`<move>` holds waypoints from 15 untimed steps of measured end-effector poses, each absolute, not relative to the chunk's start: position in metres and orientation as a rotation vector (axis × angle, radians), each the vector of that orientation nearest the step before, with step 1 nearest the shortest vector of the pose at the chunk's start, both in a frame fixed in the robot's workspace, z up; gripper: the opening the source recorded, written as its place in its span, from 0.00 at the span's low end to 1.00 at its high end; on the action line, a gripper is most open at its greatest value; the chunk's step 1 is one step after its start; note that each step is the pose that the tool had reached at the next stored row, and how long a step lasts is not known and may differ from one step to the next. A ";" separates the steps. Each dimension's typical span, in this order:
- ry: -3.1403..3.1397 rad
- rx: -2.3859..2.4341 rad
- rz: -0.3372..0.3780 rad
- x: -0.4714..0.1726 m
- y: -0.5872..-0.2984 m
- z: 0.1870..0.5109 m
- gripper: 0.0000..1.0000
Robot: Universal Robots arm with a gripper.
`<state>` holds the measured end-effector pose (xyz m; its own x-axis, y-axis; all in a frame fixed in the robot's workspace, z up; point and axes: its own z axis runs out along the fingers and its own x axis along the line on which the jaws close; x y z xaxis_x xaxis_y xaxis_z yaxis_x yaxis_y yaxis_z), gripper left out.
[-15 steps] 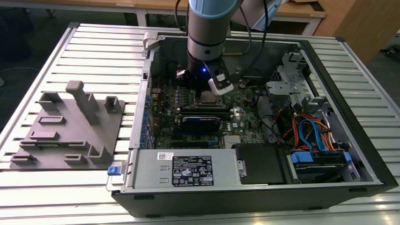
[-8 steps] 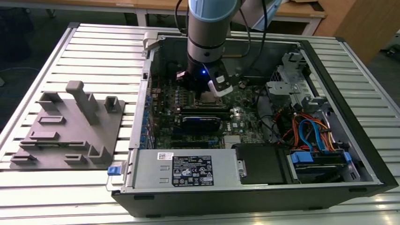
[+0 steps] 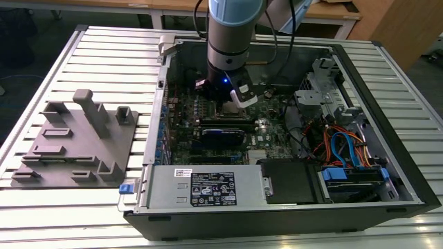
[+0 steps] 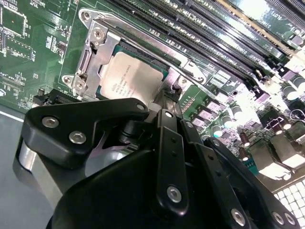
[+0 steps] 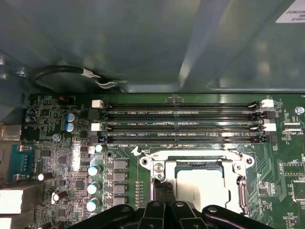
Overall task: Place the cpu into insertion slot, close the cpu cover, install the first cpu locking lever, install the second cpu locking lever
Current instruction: 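Close the cpu cover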
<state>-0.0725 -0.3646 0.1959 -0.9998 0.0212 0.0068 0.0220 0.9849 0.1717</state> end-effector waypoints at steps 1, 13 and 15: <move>-3.125 -0.034 -0.272 -0.072 -0.365 0.196 0.10; -3.125 -0.034 -0.274 -0.072 -0.364 0.203 0.10; -3.125 -0.034 -0.273 -0.071 -0.364 0.203 0.10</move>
<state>-0.0713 -0.3643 0.2033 -0.9998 0.0211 0.0065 0.0219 0.9846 0.1736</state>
